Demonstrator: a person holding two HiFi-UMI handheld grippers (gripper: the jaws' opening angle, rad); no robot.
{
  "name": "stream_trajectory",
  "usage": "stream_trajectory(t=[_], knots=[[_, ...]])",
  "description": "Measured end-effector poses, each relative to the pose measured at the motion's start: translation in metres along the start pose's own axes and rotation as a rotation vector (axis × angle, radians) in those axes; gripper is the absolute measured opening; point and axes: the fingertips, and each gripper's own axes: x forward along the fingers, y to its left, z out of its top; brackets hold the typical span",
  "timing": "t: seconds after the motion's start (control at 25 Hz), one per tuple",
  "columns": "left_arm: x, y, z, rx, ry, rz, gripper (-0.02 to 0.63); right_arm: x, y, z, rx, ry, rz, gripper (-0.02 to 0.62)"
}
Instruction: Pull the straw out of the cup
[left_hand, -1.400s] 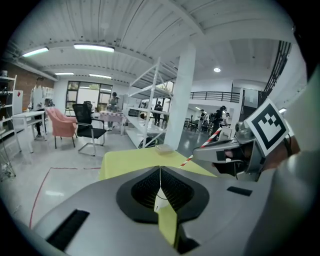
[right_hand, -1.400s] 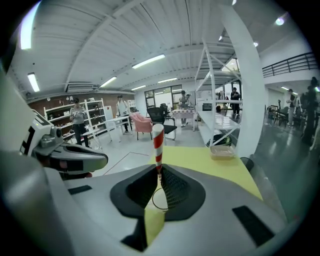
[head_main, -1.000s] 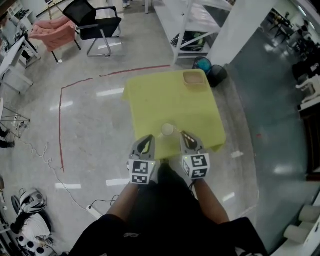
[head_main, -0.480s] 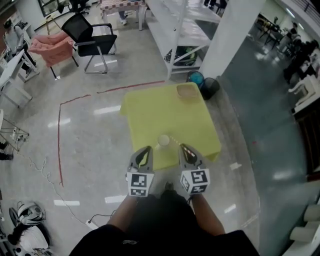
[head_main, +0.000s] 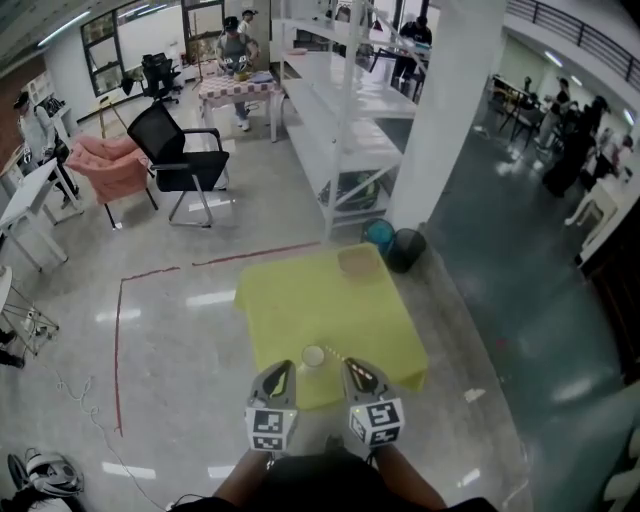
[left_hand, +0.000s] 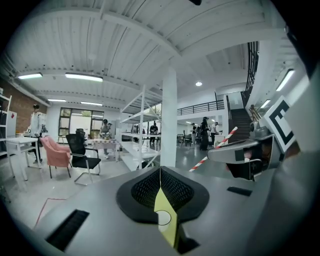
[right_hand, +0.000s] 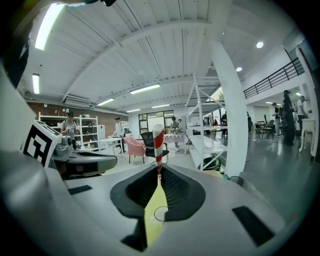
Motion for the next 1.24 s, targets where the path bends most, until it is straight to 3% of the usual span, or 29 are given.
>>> stream_trajectory(t=[0.36,1.24], knots=[[0.015,-0.016,0.006,0.005,-0.007,-0.009,0.044,-0.003,-0.004,0.013,-0.020,-0.025,0.059,0.035],[0.008,-0.020,-0.007,0.003,0.018,-0.028,0.044,-0.005,0.005,-0.001,0.000,0.005,0.059,0.035]])
